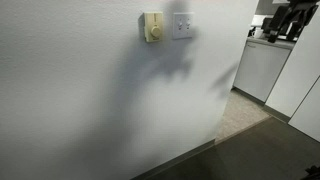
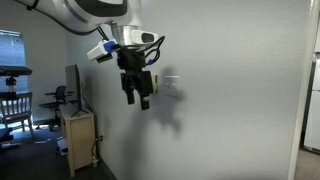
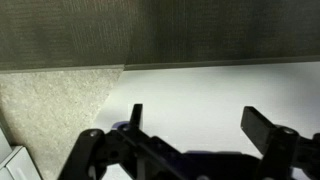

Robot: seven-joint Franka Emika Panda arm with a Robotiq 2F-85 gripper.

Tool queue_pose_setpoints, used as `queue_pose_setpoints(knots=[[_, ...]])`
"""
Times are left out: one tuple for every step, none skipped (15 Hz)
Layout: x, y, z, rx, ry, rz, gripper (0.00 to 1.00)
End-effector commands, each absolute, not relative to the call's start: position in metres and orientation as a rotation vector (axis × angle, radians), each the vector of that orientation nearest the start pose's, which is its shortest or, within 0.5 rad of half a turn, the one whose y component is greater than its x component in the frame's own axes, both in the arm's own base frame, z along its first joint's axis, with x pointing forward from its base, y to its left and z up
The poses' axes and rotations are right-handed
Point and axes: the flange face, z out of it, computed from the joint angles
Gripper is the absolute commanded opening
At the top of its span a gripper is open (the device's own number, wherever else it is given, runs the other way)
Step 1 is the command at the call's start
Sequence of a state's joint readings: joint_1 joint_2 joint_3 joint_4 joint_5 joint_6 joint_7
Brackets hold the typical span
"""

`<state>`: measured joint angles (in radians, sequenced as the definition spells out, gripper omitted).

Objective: Turn off the right light switch and then the left light switch, turn the right light switch back on

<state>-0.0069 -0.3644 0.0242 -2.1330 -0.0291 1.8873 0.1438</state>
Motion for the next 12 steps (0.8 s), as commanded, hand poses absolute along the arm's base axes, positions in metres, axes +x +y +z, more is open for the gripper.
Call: queue_pose_setpoints(knots=[[0.4574, 0.0068, 0.5678, -3.157, 0.190, -0.191, 1.00], [0.4574, 0.0069, 0.5678, -3.157, 0.190, -0.191, 1.00], [0.4574, 0.0068, 0.5678, -3.157, 0.190, -0.191, 1.00], [0.4574, 0.0068, 0.5678, -3.157, 0.190, -0.191, 1.00], [0.4574, 0.0068, 0.5678, -3.157, 0.190, -0.191, 1.00], [0.4574, 0.0069, 0.5678, -3.157, 0.190, -0.191, 1.00], [0.4582, 0.0071, 0.5681, -3.164, 0.176, -0.187, 1.00], [0.4594, 0.0077, 0.5685, -3.169, 0.162, -0.187, 1.00], [0.4611, 0.0090, 0.5685, -3.174, 0.148, -0.184, 1.00], [0.4623, 0.0103, 0.5683, -3.177, 0.130, -0.180, 1.00], [0.4641, 0.0120, 0.5684, -3.180, 0.113, -0.178, 1.00], [0.4663, 0.0137, 0.5688, -3.183, 0.093, -0.173, 1.00]])
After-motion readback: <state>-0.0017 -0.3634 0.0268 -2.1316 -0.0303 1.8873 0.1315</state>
